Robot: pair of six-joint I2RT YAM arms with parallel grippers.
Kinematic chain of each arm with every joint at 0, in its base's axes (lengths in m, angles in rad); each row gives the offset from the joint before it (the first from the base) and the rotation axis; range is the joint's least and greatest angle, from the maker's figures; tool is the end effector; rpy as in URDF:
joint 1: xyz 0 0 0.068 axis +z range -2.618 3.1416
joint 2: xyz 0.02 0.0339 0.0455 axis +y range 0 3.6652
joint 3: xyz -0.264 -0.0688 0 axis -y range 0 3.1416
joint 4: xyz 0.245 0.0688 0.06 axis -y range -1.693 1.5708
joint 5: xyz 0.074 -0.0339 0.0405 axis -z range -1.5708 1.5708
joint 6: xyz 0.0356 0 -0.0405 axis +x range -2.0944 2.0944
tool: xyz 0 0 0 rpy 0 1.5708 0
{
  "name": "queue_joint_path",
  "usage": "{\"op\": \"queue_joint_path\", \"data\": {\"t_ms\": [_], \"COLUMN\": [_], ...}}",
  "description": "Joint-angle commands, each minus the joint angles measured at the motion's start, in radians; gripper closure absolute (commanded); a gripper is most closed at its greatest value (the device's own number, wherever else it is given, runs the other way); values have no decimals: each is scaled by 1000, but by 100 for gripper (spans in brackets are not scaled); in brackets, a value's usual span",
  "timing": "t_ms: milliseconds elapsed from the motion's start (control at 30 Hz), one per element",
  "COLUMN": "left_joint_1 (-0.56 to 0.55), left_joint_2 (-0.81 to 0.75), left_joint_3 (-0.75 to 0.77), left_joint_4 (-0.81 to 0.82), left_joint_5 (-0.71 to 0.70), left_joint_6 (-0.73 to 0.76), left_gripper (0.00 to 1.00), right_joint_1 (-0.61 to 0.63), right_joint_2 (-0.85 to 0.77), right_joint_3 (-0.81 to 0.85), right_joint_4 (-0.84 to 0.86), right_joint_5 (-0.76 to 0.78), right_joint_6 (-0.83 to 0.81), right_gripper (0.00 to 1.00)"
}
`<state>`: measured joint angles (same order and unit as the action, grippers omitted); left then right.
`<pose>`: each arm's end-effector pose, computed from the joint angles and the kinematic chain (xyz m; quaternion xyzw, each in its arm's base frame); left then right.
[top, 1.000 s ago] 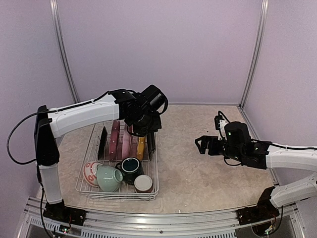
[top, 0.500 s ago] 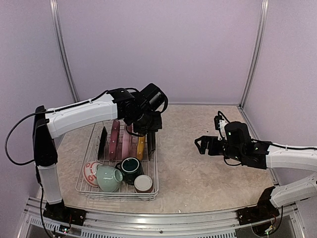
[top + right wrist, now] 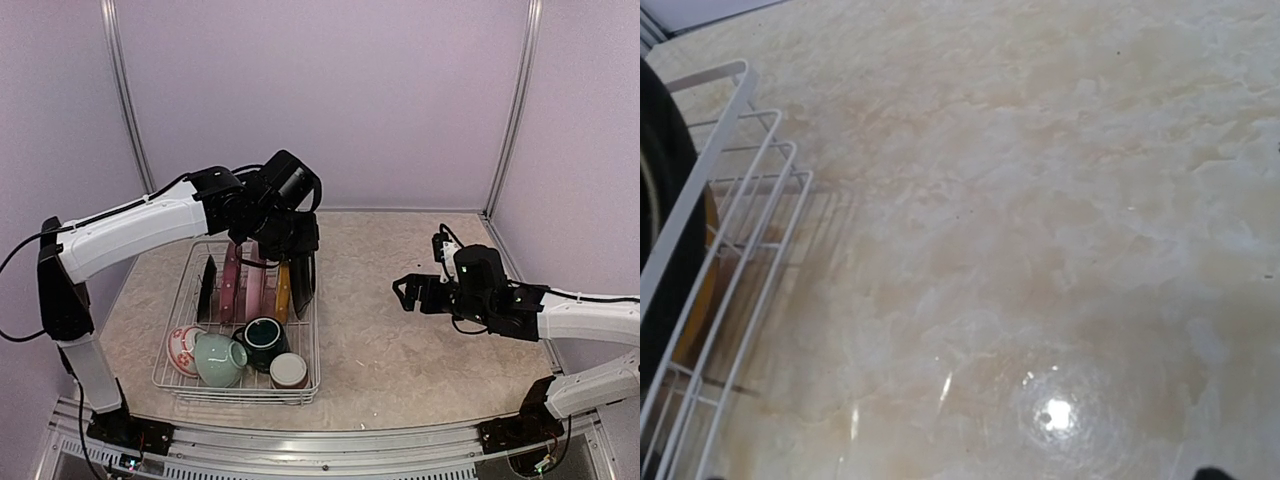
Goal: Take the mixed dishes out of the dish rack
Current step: Grab the plate from the dish rack.
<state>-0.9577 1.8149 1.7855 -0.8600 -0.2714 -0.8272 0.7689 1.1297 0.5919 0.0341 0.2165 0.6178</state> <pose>0.2372 -0.3206 0.3383 0.0158 0.9348 -0.1778 0.3070 0.1805 0.1640 0.2258 -0.0098 0.8577 0.2516 0.4483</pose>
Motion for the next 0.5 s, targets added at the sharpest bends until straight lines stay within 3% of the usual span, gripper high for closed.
{"op": "queue_joint_path", "data": {"t_ms": [0,267,467], "left_joint_1": [-8,-16,-45], "left_joint_2": [-167,-260,-301], "left_joint_3": [25,24,14], "left_joint_4": [30,60,118], "left_joint_5": [-105,-95,-111], "left_joint_6": [138,203,342], "left_gripper": [100,100,100], "right_joint_1": [-10,-10,-11], "right_joint_2": [-31,-48,-73], "right_joint_3": [30,63,101], "right_joint_4": [-17,-28,-85], "right_joint_5": [-14,-22,-23], "right_joint_6": [-8,-12,-20], "right_gripper": [1,1,1]}}
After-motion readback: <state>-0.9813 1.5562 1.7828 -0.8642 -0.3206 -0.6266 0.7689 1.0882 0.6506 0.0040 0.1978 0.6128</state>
